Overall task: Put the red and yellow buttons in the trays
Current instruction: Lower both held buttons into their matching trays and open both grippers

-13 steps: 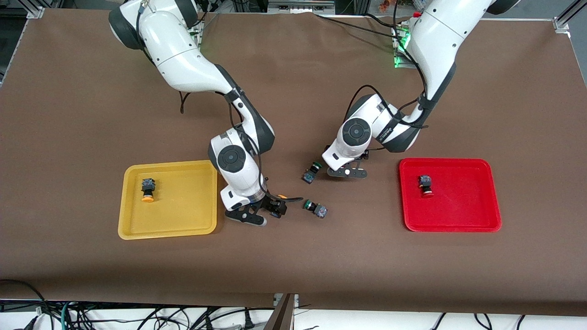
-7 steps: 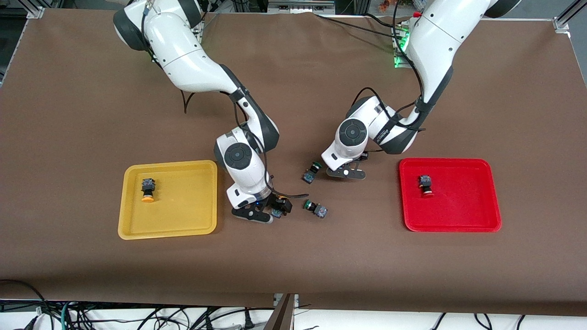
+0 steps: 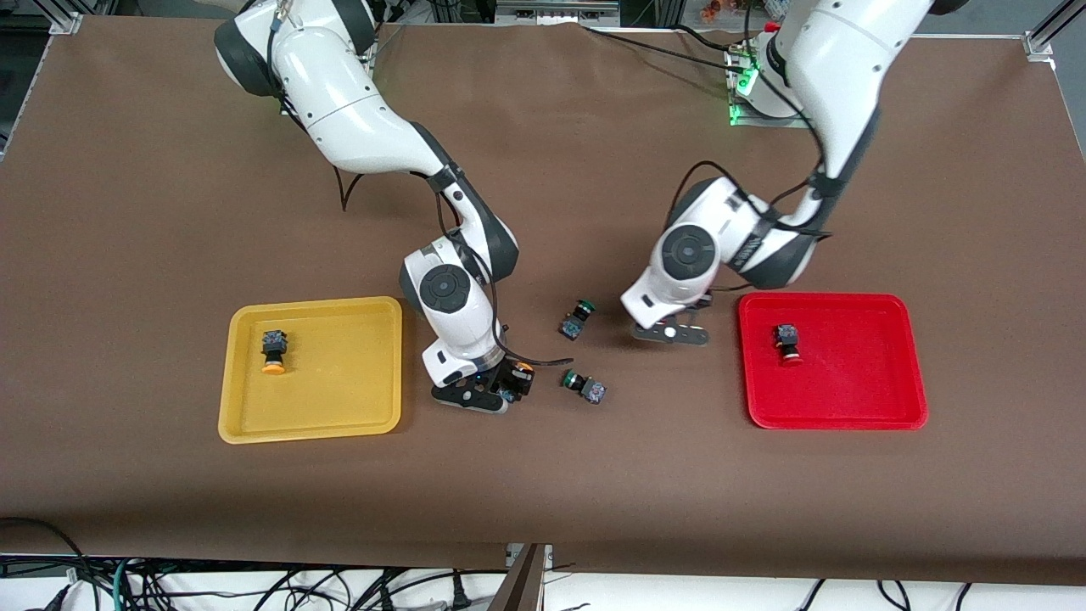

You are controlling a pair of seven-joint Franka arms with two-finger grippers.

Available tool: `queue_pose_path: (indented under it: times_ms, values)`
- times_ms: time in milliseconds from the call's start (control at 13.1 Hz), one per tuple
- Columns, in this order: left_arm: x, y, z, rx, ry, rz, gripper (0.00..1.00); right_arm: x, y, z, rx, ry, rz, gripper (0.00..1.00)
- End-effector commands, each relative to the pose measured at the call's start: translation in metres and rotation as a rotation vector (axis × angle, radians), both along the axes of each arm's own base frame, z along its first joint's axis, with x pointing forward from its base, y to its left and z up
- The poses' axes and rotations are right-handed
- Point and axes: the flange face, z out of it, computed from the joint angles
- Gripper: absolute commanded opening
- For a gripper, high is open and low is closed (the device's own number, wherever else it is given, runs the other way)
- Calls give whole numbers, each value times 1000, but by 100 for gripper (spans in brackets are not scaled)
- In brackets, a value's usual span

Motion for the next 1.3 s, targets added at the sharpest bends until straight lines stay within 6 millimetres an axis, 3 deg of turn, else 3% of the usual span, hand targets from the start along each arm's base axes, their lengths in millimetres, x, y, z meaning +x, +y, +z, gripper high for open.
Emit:
queue_pose_path:
  times_ms: [0,153,229,382,459,688,917,1070,1223]
  values:
    - [33,74,51,17,45,-94,13,4,-3,10,-44,18,-1,0]
    - [59,142,71,-6,85,-195,16,9,-15,57,-77,54,1,0]
    - [66,175,71,-25,94,-237,16,14,-29,79,-100,85,25,0]
    - [76,227,61,-42,93,-282,16,37,-91,131,-111,135,68,0]
    - [79,246,50,-21,97,-297,16,44,-117,135,-109,169,110,0]
    - [83,271,2,62,110,-371,17,61,-195,131,-137,249,211,0]
    - [85,282,-30,95,113,-452,32,59,-245,100,-153,347,248,0]
    - [82,291,-42,80,106,-442,100,58,-277,80,-153,379,272,0]
    - [82,297,-38,79,103,-432,100,49,-283,53,-153,401,264,0]
